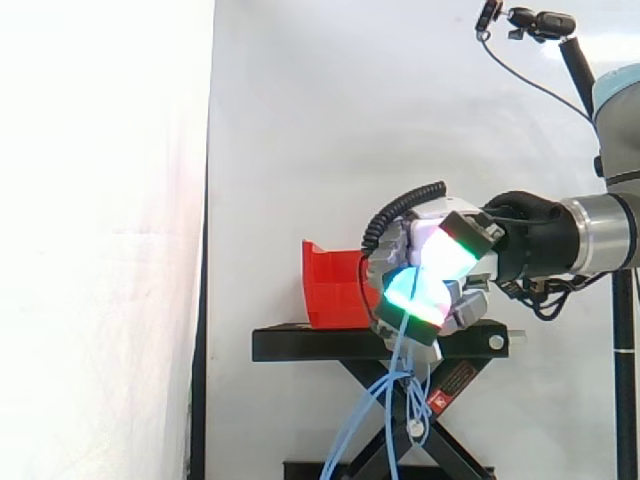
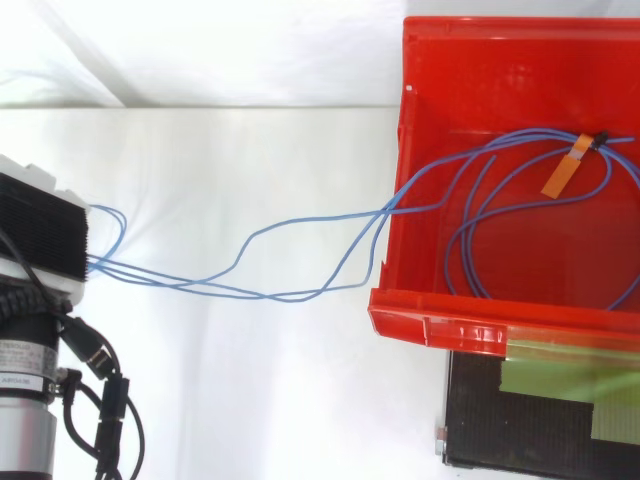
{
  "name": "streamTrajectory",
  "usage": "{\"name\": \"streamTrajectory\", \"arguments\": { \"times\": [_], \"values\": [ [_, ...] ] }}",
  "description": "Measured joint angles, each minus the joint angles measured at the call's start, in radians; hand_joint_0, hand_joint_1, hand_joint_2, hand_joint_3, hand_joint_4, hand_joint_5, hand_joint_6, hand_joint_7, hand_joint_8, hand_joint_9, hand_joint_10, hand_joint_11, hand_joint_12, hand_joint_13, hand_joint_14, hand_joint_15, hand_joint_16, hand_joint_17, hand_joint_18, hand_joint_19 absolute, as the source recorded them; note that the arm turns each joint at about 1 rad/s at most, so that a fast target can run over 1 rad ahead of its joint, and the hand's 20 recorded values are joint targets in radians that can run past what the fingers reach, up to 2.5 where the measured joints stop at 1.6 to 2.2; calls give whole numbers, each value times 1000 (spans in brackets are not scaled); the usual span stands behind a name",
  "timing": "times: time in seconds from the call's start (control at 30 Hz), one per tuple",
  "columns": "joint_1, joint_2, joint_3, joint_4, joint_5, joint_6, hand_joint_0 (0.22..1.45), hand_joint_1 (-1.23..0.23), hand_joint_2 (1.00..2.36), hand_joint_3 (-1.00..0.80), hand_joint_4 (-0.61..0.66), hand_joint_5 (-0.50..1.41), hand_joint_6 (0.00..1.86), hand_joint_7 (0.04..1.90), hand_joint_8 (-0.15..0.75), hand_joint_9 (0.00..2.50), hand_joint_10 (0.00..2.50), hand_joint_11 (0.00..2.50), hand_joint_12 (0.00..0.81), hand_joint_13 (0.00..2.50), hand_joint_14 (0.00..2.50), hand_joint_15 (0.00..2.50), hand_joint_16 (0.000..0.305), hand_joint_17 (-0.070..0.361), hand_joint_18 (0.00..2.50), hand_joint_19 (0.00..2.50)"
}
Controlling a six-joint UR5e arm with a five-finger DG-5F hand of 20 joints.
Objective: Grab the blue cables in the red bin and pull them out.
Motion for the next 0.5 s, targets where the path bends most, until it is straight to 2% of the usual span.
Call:
{"name": "streamTrajectory", "arguments": {
  "times": [0.2, 0.5],
  "values": [
    [5, 0, 0, -53, 25, 45, 772, -923, 1000, -1000, 245, 1107, 7, 794, 77, 1393, 31, 1947, 409, 1680, 37, 1676, 43, 97, 994, 1133],
    [9, 0, 0, -91, 32, 77, 751, -891, 1000, -1000, 235, 1100, 7, 790, 78, 1387, 29, 1951, 416, 1679, 47, 1662, 45, 101, 995, 1136]
  ]
}}
